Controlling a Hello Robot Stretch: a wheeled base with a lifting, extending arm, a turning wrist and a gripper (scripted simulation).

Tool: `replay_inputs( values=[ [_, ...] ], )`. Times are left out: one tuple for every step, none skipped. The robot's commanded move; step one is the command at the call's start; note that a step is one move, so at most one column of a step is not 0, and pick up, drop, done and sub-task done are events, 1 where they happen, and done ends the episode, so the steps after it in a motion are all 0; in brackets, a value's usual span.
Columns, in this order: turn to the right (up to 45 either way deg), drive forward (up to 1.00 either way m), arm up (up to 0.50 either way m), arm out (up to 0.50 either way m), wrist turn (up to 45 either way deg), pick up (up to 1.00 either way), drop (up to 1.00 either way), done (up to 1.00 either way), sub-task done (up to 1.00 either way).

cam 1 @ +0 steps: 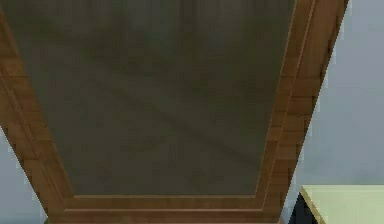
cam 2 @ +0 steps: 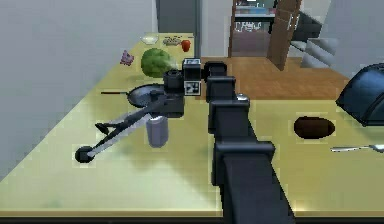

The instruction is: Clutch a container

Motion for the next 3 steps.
replay_inputs(
  values=[
    [0.0,0.0,0.0,0.0,45.0,0.0,0.0,0.0,0.0],
    [0.0,0.0,0.0,0.0,18.0,0.0,0.0,0.0,0.0],
    [0.0,0.0,0.0,0.0,0.0,1.0,0.0,0.0,0.0]
  ],
)
